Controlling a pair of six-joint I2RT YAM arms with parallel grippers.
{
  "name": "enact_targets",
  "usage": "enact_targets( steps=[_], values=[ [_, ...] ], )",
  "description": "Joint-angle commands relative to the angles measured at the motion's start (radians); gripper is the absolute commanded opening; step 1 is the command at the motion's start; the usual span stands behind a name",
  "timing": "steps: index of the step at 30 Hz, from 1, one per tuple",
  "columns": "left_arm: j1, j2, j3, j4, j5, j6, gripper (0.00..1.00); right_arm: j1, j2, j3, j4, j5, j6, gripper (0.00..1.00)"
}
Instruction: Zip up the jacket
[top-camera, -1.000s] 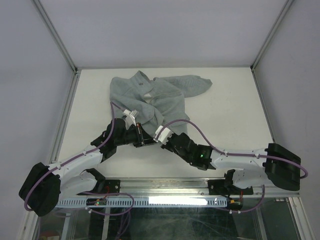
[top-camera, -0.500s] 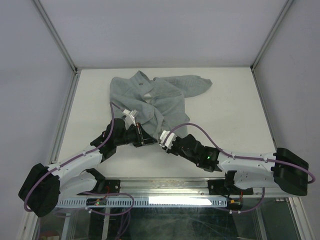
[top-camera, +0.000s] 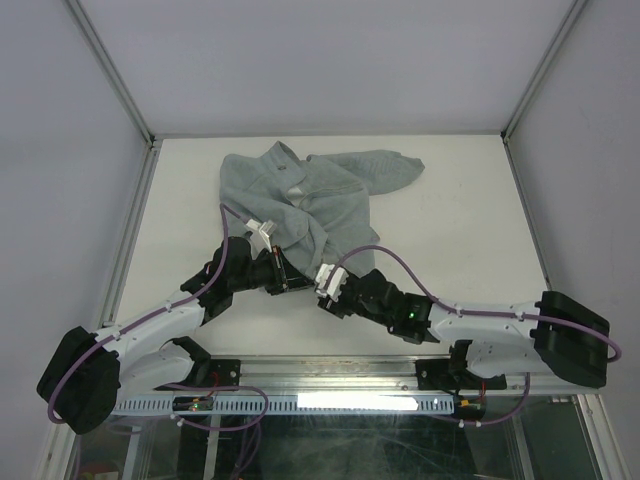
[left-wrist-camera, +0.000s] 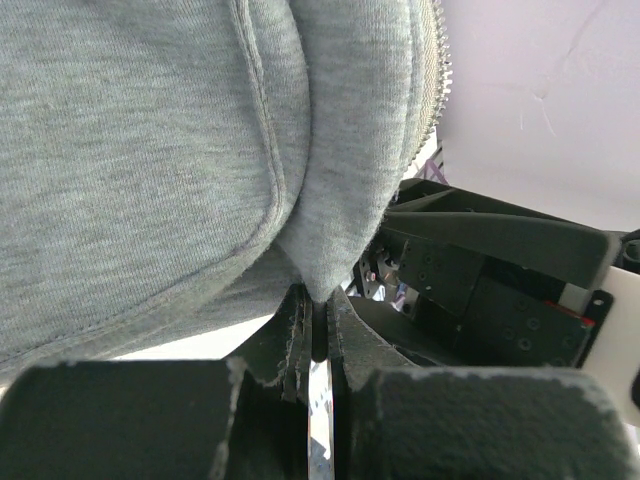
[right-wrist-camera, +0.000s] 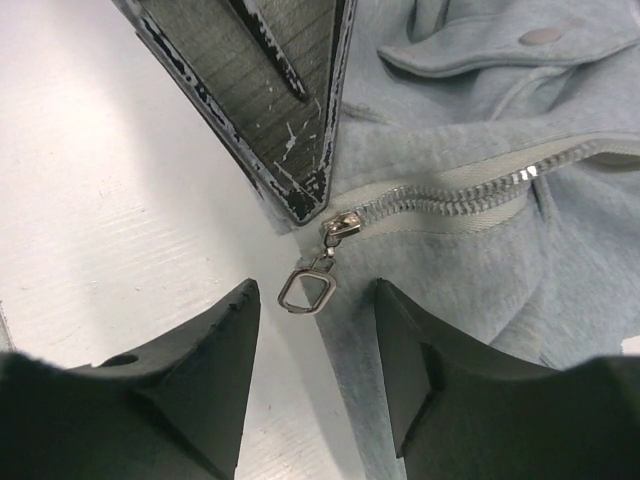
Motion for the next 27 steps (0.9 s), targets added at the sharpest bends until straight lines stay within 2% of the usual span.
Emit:
enact_targets(
  steps=[1,6,15,23,27],
  values=[
    [0.006,-0.024,0.045,0.030,0.011,0.008,0.00,-0.003,0.042,0.021,0.103,0.042,0.050,0.51],
    [0.007,-0.026,0.040,0.030,0.010,0.007,0.00,-0.003,0.024,0.030,0.100,0.089,0.057,0.43],
    [0.006,-0.021,0.040,0.019,0.002,0.017,0.00,-0.003,-0.051,0.059,-0.015,0.044,0.075,0.13],
    [0.005,-0.023,0.041,-0.004,-0.011,0.037,0.00,-0.021,-0.057,0.112,-0.133,-0.052,0.101,0.00],
    [0.005,-0.027,0.039,-0.017,-0.014,0.053,0.00,-0.053,-0.060,0.149,-0.198,-0.127,0.117,0.00]
  ],
)
